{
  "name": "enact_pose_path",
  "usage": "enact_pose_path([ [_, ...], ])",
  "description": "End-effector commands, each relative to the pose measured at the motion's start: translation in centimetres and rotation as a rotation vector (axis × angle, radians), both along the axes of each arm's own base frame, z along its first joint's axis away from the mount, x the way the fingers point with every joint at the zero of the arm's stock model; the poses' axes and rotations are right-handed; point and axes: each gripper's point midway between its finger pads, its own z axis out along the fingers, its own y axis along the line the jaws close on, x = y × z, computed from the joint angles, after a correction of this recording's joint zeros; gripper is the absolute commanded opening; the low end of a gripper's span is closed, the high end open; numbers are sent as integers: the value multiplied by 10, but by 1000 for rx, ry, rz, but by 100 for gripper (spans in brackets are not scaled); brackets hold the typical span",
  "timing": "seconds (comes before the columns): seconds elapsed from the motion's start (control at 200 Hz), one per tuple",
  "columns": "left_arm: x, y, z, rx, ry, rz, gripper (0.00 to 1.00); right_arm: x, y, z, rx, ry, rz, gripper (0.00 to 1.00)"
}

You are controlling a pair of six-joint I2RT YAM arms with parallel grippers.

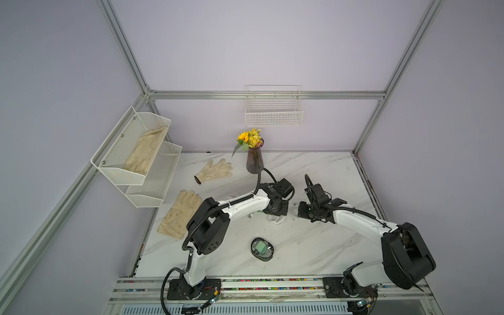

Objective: Pack away charging kits
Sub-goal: Place the charging cable in the storage bag.

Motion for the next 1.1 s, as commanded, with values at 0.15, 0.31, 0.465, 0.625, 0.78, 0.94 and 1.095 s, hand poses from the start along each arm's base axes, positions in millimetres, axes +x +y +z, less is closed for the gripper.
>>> enact_pose_path([
  [0.15,11,-39,28,-140,-25,-6,0,1,3,40,25,-46,6,0],
  [0.31,11,-41,31,-171,-8,21,0,1,15,36,86,-39,33,0],
  [0.465,11,-35,31,-180,3,64,0,-4,25,23,161,-27,39,0],
  [0.625,11,-28,28,-227,31,140,0,-13,28,8,208,-7,33,0],
  [0.78,10,-31,31,-257,49,152,0,-14,21,-10,155,2,34,0],
  [0.94,6,-27,32,-263,52,170,0,-14,21,-30,134,27,39,0],
  [1.095,0,-28,34,-312,67,174,0,-10,18,-39,95,32,46,0],
])
